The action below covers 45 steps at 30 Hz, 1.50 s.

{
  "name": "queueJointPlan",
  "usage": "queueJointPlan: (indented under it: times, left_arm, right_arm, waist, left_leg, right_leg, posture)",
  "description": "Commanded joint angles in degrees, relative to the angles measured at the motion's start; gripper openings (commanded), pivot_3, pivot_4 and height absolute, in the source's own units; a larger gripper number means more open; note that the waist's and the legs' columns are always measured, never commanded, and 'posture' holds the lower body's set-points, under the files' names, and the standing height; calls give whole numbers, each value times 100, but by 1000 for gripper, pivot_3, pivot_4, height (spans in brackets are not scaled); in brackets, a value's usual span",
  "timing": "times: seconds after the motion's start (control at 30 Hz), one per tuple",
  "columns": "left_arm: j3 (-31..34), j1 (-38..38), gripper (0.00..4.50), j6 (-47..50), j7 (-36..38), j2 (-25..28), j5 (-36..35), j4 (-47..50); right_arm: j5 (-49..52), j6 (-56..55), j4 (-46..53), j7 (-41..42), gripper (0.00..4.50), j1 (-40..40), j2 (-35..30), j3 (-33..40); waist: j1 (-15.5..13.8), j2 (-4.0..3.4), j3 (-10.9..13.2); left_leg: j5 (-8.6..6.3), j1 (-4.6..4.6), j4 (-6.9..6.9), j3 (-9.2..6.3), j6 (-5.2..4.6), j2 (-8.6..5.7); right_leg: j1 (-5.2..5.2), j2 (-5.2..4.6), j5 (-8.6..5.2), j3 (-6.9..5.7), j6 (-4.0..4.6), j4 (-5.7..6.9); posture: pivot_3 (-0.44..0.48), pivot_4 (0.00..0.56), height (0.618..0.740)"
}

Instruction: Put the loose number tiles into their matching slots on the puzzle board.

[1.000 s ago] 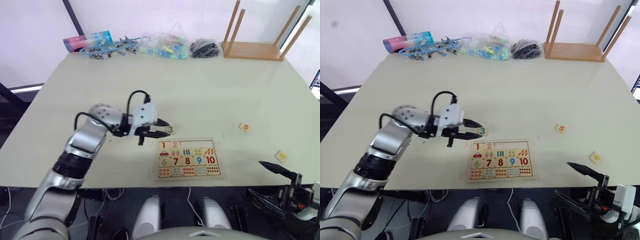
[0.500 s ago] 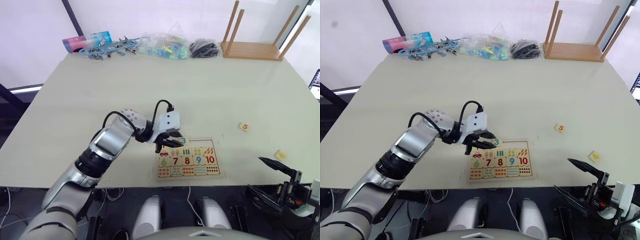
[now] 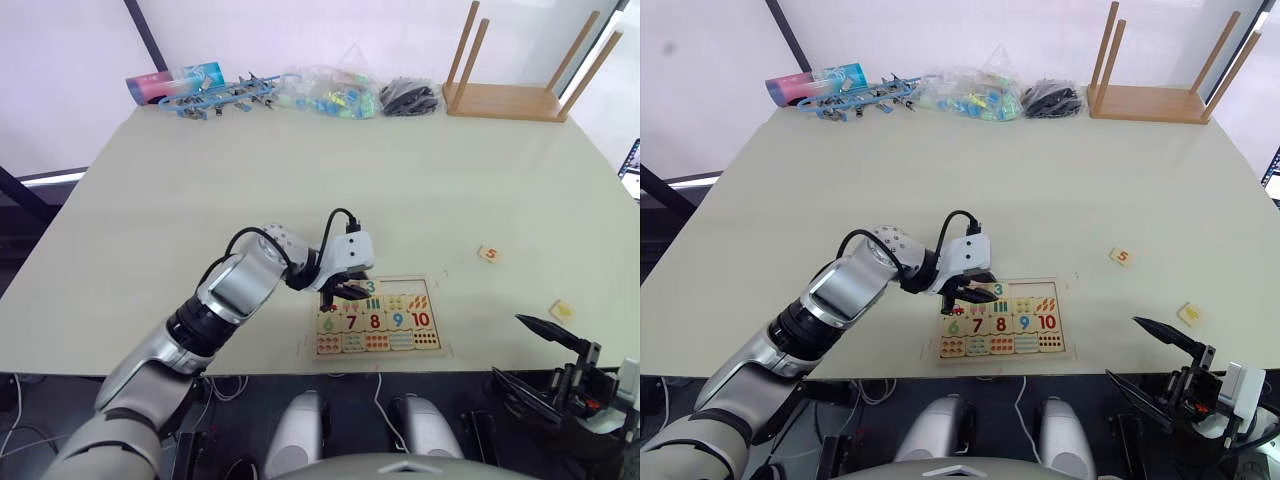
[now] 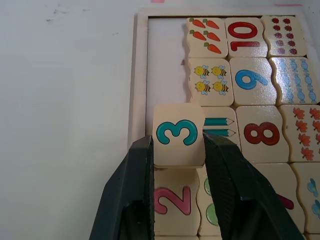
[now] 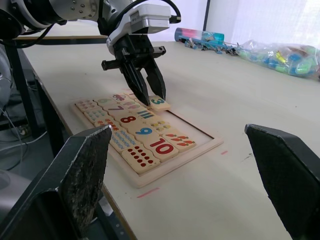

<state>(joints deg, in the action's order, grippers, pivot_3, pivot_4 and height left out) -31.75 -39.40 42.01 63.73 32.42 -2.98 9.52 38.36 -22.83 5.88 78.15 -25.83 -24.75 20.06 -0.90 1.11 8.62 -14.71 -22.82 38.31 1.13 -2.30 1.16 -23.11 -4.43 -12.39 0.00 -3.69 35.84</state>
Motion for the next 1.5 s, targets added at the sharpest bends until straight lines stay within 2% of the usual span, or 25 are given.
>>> queueJointPlan:
  times: [0.03, 0.67, 1.0, 1.5]
  left_arm:
    - [-24, -119, 941, -27, -44, -19, 72, 109]
    - [-282, -249, 941, 58, 17, -46, 336, 6]
    - [-301, -276, 941, 98, -10, -88, 434, -57]
    - [-261, -226, 941, 50, 59, -132, 345, 29]
  right_arm:
    - [81, -52, 202, -37, 4500, -42, -48, 48]
    - [28, -58, 374, -267, 4500, -71, -34, -14]
    - [55, -92, 328, -258, 4500, -75, -49, -8]
    - [46, -123, 276, -221, 4500, -81, -28, -9]
  waist:
    - [1, 0, 0]
    - [1, 0, 0]
    - [2, 0, 0]
    - [1, 0, 0]
  left_leg:
    - [0, 0, 0, 0, 0, 0]
    - [0, 0, 1, -2, 0, -3]
    - [0, 2, 2, 2, -1, -5]
    - [0, 2, 2, 3, -1, -7]
  right_leg:
    - [0, 0, 0, 0, 0, 0]
    - [0, 9, 3, 9, 5, 2]
    - [0, 43, 3, 73, 5, 2]
    - [0, 43, 3, 74, 6, 2]
  posture:
    - [0, 150, 740]
    - [0, 150, 740]
    - [0, 150, 740]
    - [0, 150, 740]
